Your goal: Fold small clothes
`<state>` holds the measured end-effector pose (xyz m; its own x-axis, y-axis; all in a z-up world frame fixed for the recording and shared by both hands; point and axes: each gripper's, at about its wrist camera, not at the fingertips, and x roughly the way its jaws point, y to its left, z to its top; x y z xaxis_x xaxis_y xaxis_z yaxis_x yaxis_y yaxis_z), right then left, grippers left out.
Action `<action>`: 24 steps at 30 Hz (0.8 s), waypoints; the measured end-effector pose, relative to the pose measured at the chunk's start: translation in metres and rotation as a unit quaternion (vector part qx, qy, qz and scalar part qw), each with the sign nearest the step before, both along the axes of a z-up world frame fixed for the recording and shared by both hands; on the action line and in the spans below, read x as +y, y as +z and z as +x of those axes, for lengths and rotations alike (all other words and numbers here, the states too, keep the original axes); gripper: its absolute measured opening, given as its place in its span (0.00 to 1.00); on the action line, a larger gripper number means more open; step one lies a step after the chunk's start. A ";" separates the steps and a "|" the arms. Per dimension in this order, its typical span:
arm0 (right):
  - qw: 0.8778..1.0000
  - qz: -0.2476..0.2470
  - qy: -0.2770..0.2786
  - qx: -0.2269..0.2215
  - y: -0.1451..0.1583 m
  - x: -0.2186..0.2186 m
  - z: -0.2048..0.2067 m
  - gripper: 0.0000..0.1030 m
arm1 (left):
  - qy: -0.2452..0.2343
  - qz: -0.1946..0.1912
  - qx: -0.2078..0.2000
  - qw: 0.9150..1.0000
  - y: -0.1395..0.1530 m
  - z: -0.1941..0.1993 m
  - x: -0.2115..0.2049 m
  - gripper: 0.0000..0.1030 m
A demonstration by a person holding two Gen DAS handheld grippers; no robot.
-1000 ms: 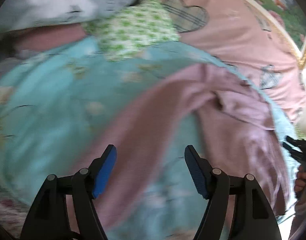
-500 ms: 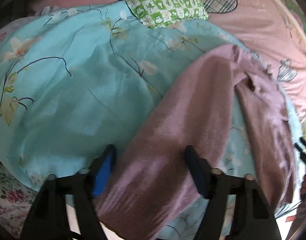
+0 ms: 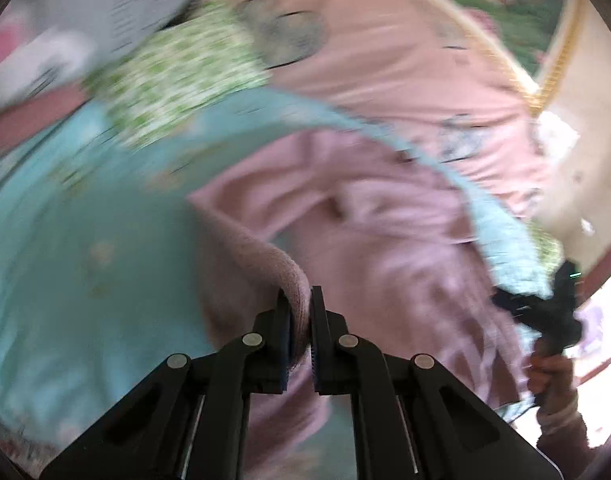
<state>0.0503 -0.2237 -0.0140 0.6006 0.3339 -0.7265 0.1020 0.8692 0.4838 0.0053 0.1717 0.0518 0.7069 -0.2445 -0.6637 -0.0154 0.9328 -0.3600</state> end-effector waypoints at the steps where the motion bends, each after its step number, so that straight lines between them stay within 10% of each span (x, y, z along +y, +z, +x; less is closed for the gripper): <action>1: 1.000 0.001 -0.003 -0.002 0.000 -0.003 -0.001 0.49 | -0.013 -0.005 -0.008 1.000 0.008 0.008 -0.011 0.05; 8: 0.999 0.010 -0.039 -0.012 0.004 -0.035 -0.011 0.49 | -0.143 0.000 -0.038 0.989 0.036 0.100 -0.145 0.05; 17: 0.995 -0.005 -0.096 -0.009 0.006 -0.085 -0.024 0.49 | -0.208 0.022 0.032 0.977 -0.040 0.211 -0.266 0.07; 24: 0.994 -0.024 -0.110 0.006 0.000 -0.095 -0.022 0.64 | -0.201 -0.005 0.061 0.978 -0.065 0.206 -0.246 0.41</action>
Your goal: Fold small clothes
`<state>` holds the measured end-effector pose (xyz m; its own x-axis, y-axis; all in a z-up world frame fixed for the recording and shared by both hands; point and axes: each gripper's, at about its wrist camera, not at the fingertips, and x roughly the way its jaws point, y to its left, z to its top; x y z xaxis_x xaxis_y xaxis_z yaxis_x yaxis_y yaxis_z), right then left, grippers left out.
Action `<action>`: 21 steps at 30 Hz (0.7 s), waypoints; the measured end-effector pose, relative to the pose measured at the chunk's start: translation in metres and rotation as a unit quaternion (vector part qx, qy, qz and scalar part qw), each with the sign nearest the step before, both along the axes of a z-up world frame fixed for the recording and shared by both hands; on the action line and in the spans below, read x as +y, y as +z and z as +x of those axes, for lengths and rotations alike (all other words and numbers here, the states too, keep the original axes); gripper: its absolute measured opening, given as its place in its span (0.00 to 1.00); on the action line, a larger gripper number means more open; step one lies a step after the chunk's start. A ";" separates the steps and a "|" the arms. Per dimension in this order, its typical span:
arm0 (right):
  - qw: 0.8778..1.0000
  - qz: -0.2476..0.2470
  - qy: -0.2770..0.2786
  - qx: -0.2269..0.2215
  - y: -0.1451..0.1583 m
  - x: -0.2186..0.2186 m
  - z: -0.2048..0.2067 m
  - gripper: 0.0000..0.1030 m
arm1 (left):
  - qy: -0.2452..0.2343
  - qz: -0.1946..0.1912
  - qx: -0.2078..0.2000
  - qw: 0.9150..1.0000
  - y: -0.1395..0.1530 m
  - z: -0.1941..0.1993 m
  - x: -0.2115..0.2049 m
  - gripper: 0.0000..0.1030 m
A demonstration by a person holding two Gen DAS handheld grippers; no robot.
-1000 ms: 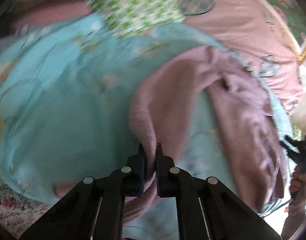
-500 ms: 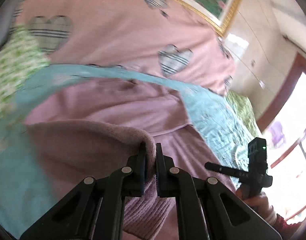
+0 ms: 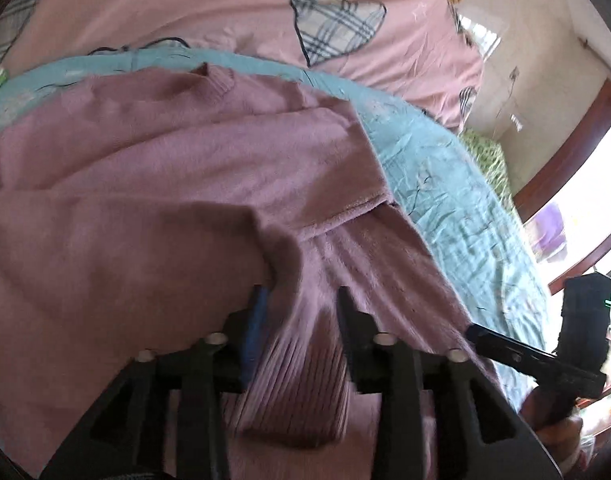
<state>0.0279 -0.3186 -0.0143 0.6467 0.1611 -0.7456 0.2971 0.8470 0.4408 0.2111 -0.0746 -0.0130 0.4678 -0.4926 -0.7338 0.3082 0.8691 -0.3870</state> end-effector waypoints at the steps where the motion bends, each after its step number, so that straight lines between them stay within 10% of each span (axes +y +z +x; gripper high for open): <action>1: 1.000 -0.002 0.007 -0.002 -0.001 0.004 0.002 0.64 | 0.009 0.000 -0.005 1.000 0.003 -0.011 0.013 0.43; 11: 0.980 -0.104 0.167 -0.020 -0.006 0.106 0.036 0.64 | 0.152 0.063 0.004 0.986 -0.004 -0.066 0.147 0.49; 21: 0.875 -0.321 0.361 -0.040 -0.031 0.177 0.038 0.71 | 0.188 0.110 0.025 0.976 -0.036 -0.054 0.186 0.49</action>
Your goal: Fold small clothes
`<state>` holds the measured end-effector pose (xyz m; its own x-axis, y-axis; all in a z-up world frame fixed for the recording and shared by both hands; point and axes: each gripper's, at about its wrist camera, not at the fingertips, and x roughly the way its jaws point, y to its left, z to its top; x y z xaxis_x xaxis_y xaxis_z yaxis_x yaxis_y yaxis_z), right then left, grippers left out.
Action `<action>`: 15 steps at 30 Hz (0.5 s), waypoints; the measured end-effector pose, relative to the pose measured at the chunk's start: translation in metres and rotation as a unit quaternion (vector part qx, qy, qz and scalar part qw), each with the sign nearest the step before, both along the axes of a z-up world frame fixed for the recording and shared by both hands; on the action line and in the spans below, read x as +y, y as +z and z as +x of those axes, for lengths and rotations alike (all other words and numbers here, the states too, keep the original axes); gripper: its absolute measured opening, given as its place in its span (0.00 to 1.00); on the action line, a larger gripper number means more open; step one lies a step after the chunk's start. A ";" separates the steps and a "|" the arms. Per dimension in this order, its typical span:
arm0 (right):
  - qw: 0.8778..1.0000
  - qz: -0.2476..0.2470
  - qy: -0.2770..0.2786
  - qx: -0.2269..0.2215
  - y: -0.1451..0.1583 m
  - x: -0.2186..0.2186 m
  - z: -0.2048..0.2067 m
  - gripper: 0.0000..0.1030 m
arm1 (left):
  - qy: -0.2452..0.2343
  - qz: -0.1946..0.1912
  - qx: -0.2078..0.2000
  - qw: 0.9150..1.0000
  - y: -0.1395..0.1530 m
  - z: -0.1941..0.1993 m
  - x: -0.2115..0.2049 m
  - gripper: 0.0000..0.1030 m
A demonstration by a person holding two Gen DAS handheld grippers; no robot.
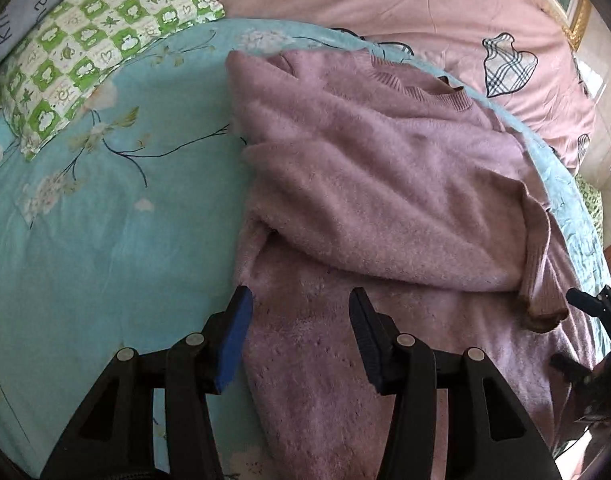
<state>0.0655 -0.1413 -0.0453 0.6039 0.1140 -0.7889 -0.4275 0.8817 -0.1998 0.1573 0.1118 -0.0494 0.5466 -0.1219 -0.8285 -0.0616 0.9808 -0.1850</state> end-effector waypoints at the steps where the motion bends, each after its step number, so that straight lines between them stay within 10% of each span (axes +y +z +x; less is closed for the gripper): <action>1: 1.000 -0.020 0.009 0.004 -0.005 0.001 0.001 0.71 | -0.004 0.007 0.001 1.000 -0.002 0.003 -0.003 0.50; 6: 0.996 -0.088 0.009 -0.025 -0.016 0.004 0.013 0.68 | -0.008 0.042 0.003 0.999 -0.008 0.017 -0.019 0.52; 7: 0.998 -0.064 0.008 -0.027 -0.011 -0.002 0.017 0.59 | -0.007 0.044 0.002 0.999 -0.008 0.019 -0.020 0.52; 8: 0.999 -0.042 0.004 -0.027 -0.006 -0.006 0.020 0.17 | -0.006 0.046 0.001 0.999 -0.008 0.021 -0.020 0.52; 9: 1.000 -0.012 -0.010 -0.023 0.001 -0.015 0.027 0.08 | -0.004 0.046 0.001 0.999 -0.008 0.024 -0.021 0.52; 13: 0.985 0.143 -0.080 -0.060 0.054 -0.066 0.058 0.08 | 0.003 0.048 -0.002 0.999 -0.007 0.033 -0.021 0.52; 15: 0.959 0.229 -0.141 -0.092 0.089 -0.111 0.077 0.07 | 0.012 0.047 -0.003 0.999 -0.005 0.039 -0.019 0.52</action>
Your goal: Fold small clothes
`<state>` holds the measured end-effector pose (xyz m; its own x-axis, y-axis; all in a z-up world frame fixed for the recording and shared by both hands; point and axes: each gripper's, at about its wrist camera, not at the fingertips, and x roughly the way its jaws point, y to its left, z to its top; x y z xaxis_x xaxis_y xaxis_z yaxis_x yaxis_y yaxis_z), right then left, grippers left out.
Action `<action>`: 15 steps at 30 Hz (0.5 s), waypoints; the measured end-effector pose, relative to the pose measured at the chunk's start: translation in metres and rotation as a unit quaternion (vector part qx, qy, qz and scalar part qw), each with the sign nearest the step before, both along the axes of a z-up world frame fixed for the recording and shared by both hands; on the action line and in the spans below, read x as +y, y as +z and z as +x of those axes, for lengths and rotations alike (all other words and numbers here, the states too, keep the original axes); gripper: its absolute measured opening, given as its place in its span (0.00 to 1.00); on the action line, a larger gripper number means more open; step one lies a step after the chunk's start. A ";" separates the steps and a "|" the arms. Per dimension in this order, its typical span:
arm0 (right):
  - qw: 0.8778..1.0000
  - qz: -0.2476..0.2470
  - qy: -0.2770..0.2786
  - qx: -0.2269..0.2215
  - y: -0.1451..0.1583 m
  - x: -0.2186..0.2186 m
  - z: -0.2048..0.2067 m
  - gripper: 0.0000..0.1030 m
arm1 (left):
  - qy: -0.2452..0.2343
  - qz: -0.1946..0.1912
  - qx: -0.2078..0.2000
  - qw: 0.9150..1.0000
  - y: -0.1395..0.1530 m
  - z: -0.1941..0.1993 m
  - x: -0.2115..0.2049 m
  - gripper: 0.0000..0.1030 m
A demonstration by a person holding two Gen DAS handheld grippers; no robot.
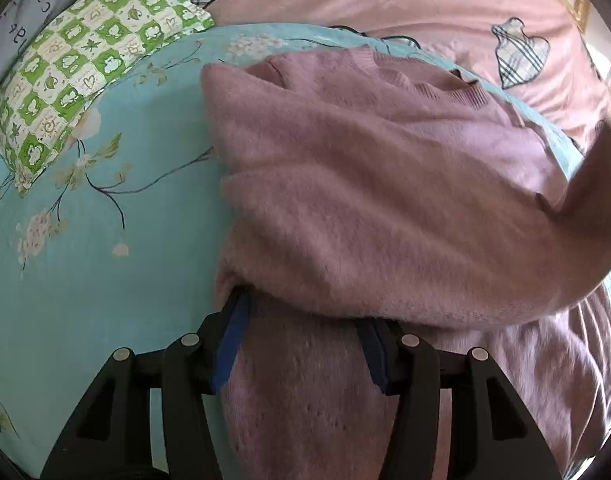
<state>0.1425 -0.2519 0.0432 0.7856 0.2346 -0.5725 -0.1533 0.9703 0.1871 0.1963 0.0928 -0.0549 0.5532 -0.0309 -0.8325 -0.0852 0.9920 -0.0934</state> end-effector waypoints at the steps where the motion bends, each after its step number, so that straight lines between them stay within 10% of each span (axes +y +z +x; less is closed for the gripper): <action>1: 0.999 0.041 -0.025 -0.011 0.011 -0.021 0.008 0.07 | 0.005 0.001 -0.001 1.000 0.001 0.003 0.000 0.52; 6: 0.973 0.201 -0.112 -0.024 0.025 -0.109 0.042 0.07 | 0.014 -0.003 -0.008 1.000 0.000 0.011 -0.006 0.46; 11: 0.969 0.214 -0.119 0.031 -0.008 -0.110 0.062 0.07 | 0.083 -0.029 -0.024 0.996 0.004 0.009 0.010 0.30; 15: 0.968 0.239 -0.042 -0.058 0.025 -0.095 0.053 0.07 | 0.133 -0.072 -0.051 0.987 0.009 -0.005 0.033 0.23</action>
